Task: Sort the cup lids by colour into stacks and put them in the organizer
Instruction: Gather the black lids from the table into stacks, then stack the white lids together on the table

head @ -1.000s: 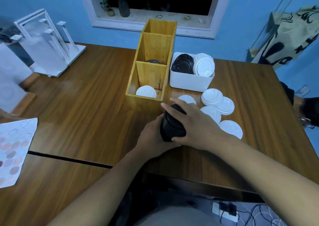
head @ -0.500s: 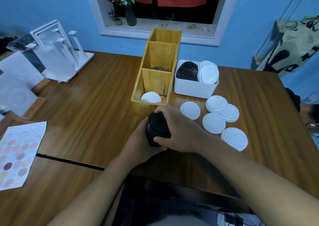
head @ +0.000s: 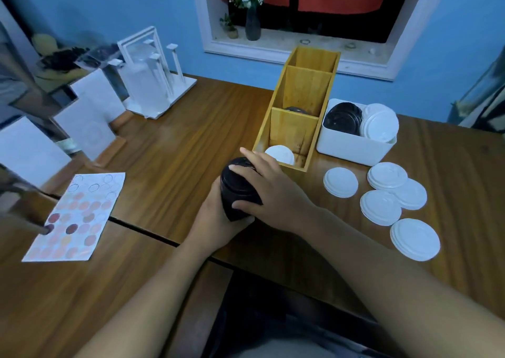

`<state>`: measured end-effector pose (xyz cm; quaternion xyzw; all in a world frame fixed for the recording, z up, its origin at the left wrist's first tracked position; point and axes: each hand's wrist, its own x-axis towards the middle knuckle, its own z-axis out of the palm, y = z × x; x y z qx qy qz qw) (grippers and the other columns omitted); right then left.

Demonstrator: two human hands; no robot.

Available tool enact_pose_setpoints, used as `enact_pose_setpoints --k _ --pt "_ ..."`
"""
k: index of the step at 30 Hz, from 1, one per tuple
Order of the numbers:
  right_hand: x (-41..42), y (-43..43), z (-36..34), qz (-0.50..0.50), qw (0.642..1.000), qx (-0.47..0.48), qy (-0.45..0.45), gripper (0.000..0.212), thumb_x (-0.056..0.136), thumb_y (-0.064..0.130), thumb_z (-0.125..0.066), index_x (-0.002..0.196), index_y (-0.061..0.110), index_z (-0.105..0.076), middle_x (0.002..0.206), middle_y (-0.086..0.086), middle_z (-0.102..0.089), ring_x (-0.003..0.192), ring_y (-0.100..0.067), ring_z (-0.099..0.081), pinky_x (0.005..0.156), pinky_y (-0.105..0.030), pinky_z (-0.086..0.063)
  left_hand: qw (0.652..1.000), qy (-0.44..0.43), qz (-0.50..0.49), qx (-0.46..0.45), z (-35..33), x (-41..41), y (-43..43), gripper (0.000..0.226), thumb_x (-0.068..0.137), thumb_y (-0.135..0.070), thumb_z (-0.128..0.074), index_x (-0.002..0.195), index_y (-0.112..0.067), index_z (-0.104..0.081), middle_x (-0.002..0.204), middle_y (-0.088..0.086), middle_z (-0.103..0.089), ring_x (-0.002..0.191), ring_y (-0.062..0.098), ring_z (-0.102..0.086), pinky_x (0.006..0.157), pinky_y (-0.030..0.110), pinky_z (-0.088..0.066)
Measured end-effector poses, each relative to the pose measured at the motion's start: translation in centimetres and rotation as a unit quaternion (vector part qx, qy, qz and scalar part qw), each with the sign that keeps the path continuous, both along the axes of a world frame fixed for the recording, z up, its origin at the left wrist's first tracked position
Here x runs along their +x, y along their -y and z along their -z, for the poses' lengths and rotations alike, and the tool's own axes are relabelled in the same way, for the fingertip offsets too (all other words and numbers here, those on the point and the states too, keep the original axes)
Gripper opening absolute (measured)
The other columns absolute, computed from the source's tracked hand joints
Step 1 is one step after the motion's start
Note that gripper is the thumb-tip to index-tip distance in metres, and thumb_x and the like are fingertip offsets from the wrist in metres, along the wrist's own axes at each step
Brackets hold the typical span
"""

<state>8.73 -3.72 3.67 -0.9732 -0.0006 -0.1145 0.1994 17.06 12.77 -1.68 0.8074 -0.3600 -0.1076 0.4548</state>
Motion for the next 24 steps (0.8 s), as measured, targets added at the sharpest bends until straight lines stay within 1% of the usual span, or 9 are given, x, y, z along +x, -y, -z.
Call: enact_pose_setpoints --k 3,5,8,10,12,14,17,20,24 --pt "-0.6 0.3 -0.8 -0.007 0.999 0.031 0.004 0.076 0.091 0.063 -0.060 0.154 0.035 -0.027 0.167 0.008 -0.008 0.151 -0.014 -0.005 0.114 -0.039 -0.023 1.000 -0.018 0.007 -0.003 -0.5 -0.5 -0.6 0.112 0.071 -0.033 -0.095 0.154 -0.044 -0.020 0.149 -0.023 -0.043 0.137 -0.005 -0.043 0.110 0.019 -0.042" --pt "-1.7 0.9 -1.6 0.005 0.998 0.065 0.009 0.079 0.089 0.064 -0.063 0.154 0.037 -0.026 0.166 0.011 -0.009 0.151 -0.011 -0.004 0.111 -0.036 -0.020 1.000 -0.019 -0.002 0.014 -1.1 -0.7 -1.4 0.124 0.067 -0.042 -0.095 0.158 -0.043 -0.010 0.160 -0.019 -0.033 0.147 0.001 -0.033 0.118 0.031 -0.037" --pt "-4.0 2.5 -2.0 0.046 0.996 0.066 0.027 0.078 0.089 0.065 -0.062 0.153 0.039 -0.026 0.165 0.014 -0.014 0.151 -0.010 -0.007 0.110 -0.033 -0.019 0.998 0.010 -0.053 0.032 -2.7 -1.1 -2.3 0.129 0.064 -0.051 -0.094 0.161 -0.038 -0.009 0.166 -0.016 -0.020 0.153 0.007 -0.022 0.122 0.042 -0.030" --pt "-5.8 4.0 -1.4 0.080 0.994 0.062 0.036 0.074 0.091 0.066 -0.059 0.152 0.038 -0.029 0.163 0.016 -0.019 0.149 -0.007 -0.013 0.111 -0.031 -0.021 0.994 0.085 -0.071 0.012 -4.2 -1.9 -2.2 0.124 0.066 -0.051 -0.093 0.162 -0.028 -0.017 0.165 -0.014 -0.020 0.155 0.011 -0.017 0.124 0.039 -0.024" --pt "-7.8 5.7 -0.3 0.109 0.990 0.078 0.033 0.069 0.093 0.066 -0.055 0.151 0.037 -0.031 0.161 0.018 -0.024 0.147 -0.004 -0.018 0.113 -0.031 -0.023 0.980 0.191 -0.058 -0.019 -5.8 -3.3 -1.1 0.113 0.071 -0.051 -0.089 0.158 -0.015 -0.028 0.165 -0.005 -0.023 0.156 0.017 -0.014 0.125 0.029 -0.014" --pt "-9.7 7.4 0.8 0.133 0.987 0.090 0.030 0.065 0.094 0.067 -0.050 0.151 0.038 -0.033 0.160 0.019 -0.027 0.147 -0.004 -0.021 0.115 -0.034 -0.026 0.967 0.253 -0.024 -0.022 -6.8 -5.2 0.9 0.099 0.074 -0.051 -0.086 0.152 -0.012 -0.039 0.165 0.003 -0.029 0.157 0.021 -0.013 0.125 0.028 -0.011" --pt "-12.5 9.9 2.2 0.156 0.983 0.093 0.039 0.061 0.095 0.067 -0.048 0.149 0.039 -0.037 0.158 0.020 -0.033 0.146 -0.005 -0.028 0.117 -0.038 -0.033 0.953 0.299 0.042 0.016 -7.1 -7.6 5.3 0.084 0.079 -0.052 -0.082 0.146 -0.015 -0.047 0.163 0.002 -0.033 0.157 0.022 -0.014 0.125 0.041 -0.018" --pt "-15.5 12.4 2.9 0.182 0.978 0.096 0.042 0.058 0.095 0.067 -0.046 0.145 0.039 -0.043 0.154 0.020 -0.040 0.141 -0.004 -0.036 0.114 -0.035 -0.038 0.944 0.311 0.077 0.080 -6.9 -9.2 10.6 0.080 0.084 -0.059 -0.075 0.149 -0.022 -0.045 0.165 -0.003 -0.032 0.157 0.019 -0.015 0.125 0.041 -0.021" --pt "-18.7 15.1 3.3 0.214 0.972 0.086 0.037 0.050 0.094 0.061 -0.048 0.138 0.038 -0.051 0.147 0.021 -0.047 0.133 0.001 -0.040 0.108 -0.026 -0.036 0.944 0.299 0.094 0.108 -6.5 -9.5 16.6 0.067 0.090 -0.053 -0.069 0.147 -0.022 -0.049 0.156 -0.003 -0.045 0.145 0.017 -0.036 0.121 0.040 -0.036"
